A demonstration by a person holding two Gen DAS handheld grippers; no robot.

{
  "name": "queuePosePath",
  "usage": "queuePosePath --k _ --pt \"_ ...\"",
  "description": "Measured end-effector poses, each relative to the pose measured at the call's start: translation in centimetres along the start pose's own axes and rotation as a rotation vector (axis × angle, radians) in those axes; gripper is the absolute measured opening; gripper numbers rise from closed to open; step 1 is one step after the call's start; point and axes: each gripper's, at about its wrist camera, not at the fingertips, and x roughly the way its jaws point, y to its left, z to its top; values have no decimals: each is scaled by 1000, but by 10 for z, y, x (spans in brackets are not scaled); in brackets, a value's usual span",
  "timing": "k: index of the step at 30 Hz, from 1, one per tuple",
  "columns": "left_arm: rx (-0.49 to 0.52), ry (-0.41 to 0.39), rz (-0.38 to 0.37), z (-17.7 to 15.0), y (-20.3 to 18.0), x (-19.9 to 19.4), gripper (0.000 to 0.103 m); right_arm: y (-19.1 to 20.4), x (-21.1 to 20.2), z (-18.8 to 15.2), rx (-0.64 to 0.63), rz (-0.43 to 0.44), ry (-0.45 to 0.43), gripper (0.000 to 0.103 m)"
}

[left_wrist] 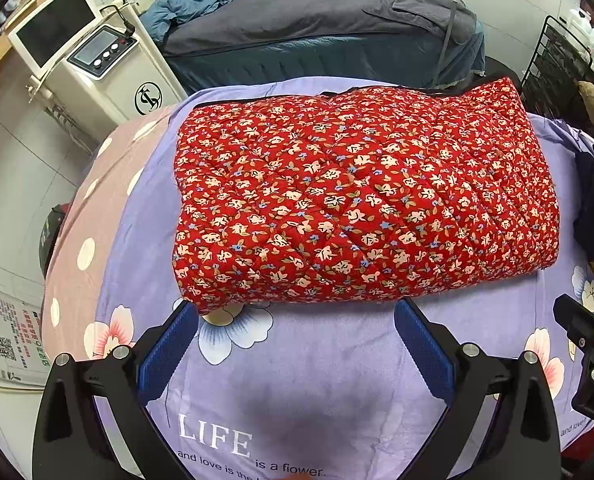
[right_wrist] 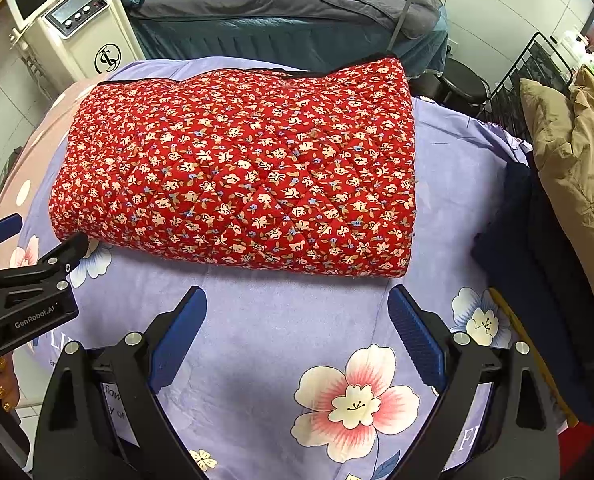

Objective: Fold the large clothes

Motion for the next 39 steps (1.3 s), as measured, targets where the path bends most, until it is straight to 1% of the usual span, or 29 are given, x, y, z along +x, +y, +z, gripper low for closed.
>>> queuePosePath --k 7,13,20,31,34,37,39 --pt "-16 9 5 0 2 2 97 1 1 0 -8 -4 1 91" --pt "-25 24 -22 -1 4 4 97 1 1 0 -8 -2 3 91" --pt "-1 18 -17 -1 -1 4 97 2 2 0 -13 -3 7 91" --pt "-4 33 -30 -2 0 6 97 4 3 -1 -21 -5 9 91" --pt "-3 15 -35 -3 0 4 97 4 3 -1 -23 -6 10 91" --pt "-11 -13 -56 -3 2 2 97 5 3 -1 -27 -9 11 91" --pt "3 -31 -44 -3 0 0 97 5 3 -1 -27 -9 11 91"
